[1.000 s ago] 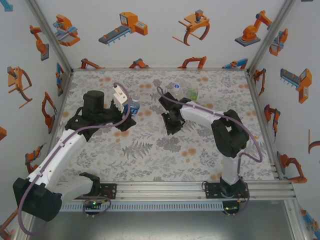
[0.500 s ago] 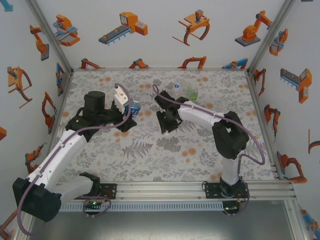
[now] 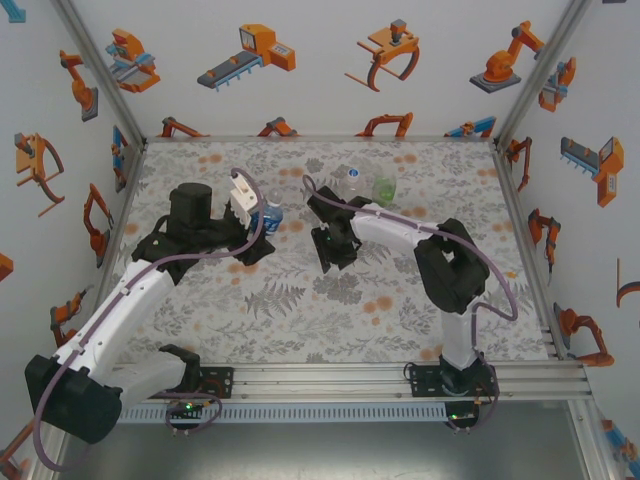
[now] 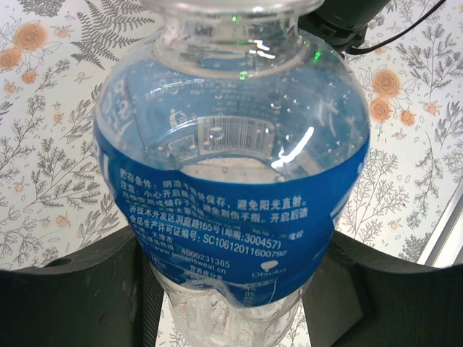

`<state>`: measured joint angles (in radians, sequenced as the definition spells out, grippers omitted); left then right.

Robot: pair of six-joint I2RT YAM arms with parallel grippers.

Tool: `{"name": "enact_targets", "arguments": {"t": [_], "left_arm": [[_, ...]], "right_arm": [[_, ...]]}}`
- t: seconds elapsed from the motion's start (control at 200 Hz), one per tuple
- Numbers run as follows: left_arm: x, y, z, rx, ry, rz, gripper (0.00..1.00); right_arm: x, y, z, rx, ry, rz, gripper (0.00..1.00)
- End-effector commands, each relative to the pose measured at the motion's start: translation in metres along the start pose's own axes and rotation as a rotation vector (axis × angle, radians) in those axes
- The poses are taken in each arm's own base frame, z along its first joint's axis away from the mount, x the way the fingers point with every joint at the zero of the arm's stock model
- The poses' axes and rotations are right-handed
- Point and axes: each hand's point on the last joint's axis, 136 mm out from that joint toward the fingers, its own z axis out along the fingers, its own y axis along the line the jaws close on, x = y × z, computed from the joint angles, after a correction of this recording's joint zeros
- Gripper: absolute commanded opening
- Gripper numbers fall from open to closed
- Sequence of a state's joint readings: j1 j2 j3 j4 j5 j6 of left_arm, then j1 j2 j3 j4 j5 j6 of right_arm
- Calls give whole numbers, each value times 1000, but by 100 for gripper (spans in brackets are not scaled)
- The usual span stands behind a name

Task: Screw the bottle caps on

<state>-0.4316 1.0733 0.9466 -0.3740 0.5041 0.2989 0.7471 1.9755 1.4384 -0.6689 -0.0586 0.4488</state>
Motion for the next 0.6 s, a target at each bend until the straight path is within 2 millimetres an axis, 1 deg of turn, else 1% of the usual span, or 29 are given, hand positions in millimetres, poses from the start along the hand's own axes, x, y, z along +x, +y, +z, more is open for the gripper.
{"name": "enact_targets", "arguments": {"t": [0.0,0.24,0.536,0.596], "left_arm": [[-6,-2,-3,0,-26,9,3],[-6,-2,-1,3,-23,7,3],[-5,-1,1,8,-15,2,3],[-5,-1,1,9,-15,1,3]], "right_arm": [[-3,2,2,13,5,10,45],[-2,0,6,25,20,4,45],[11,-3,21,21,56,18,45],[13,-3,22,17,60,24,43]]}}
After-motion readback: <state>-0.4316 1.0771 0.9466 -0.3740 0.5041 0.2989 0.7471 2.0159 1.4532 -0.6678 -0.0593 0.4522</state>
